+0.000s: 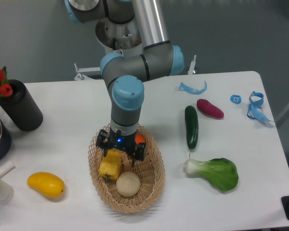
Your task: Pick up the yellow pepper from the basket
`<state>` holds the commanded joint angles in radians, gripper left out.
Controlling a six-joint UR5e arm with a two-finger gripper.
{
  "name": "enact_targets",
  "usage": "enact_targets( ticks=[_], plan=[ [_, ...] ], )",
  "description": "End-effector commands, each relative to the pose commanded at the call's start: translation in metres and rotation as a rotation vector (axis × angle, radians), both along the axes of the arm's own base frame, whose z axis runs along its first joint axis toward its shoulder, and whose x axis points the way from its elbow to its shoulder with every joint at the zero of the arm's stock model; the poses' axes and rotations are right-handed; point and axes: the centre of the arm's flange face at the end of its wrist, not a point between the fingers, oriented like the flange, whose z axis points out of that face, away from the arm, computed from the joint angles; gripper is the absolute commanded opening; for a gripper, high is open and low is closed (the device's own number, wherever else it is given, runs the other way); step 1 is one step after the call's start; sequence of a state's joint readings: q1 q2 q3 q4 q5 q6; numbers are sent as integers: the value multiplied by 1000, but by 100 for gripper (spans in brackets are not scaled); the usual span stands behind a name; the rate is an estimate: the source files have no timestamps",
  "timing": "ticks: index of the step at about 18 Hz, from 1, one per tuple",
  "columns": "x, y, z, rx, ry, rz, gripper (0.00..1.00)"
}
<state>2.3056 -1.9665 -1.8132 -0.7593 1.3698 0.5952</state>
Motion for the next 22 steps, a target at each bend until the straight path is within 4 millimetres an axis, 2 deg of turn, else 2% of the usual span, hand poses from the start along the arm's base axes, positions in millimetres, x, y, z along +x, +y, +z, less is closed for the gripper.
enact_targets(
  ticks=[13, 22],
  plan=[
    [20, 8, -12, -28, 6, -42, 100],
    [20, 11, -19, -40, 7, -46, 100]
  ],
)
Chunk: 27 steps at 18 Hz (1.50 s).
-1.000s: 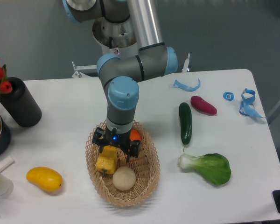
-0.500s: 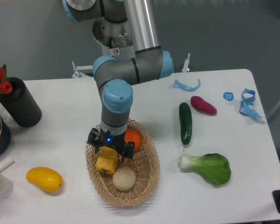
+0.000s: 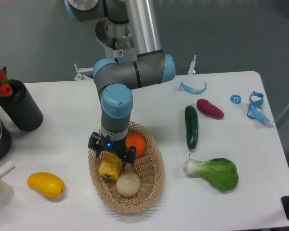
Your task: Pick up the yellow pepper from the basket
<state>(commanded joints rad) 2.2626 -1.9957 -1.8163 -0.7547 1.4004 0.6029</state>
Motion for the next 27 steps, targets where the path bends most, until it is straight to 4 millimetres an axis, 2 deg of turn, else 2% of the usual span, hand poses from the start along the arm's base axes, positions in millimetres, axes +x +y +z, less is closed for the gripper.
enact_targets(
  ticks=[2, 5, 10, 14, 17, 21, 26, 27],
  plan=[
    [-3, 0, -1, -12, 17, 3, 99],
    [-4, 1, 1, -12, 24, 4, 72],
    [-4, 1, 4, -7, 26, 2, 44],
    [-3, 0, 13, 5, 39, -14, 34],
    [-4, 0, 30, 29, 66, -48, 34],
    [-23, 3, 80, 102, 129, -32, 34],
    [-85, -1, 151, 225, 227, 0, 34],
    [-104, -7, 167, 266, 235, 8, 34]
  ],
)
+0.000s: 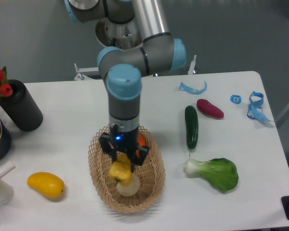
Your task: Pick up the yellow pepper from the basket
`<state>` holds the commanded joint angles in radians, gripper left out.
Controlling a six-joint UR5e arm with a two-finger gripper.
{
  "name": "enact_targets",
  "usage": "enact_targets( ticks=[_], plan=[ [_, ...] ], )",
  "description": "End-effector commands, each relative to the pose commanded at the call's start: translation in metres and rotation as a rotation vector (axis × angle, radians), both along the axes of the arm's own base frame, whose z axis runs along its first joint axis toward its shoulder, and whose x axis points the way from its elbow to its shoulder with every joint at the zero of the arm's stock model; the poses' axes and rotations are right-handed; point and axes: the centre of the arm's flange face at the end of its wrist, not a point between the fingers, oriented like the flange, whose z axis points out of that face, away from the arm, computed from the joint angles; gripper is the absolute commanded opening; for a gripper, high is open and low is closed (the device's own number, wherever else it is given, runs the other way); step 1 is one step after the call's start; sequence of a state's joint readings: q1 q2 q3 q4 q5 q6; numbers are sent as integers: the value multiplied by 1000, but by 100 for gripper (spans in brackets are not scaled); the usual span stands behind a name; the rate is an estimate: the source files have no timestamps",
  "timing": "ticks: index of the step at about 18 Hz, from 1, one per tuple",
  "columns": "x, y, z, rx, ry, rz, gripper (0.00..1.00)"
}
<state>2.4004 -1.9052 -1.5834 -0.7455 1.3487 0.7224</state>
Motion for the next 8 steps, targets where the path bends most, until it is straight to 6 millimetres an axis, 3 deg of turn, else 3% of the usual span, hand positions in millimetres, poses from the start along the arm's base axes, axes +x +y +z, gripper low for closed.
enact_targets(
  ticks=[4, 8],
  plan=[
    [-41, -26, 27, 125, -30, -26, 34],
    [-45, -35, 36, 157, -31, -44, 34]
  ],
)
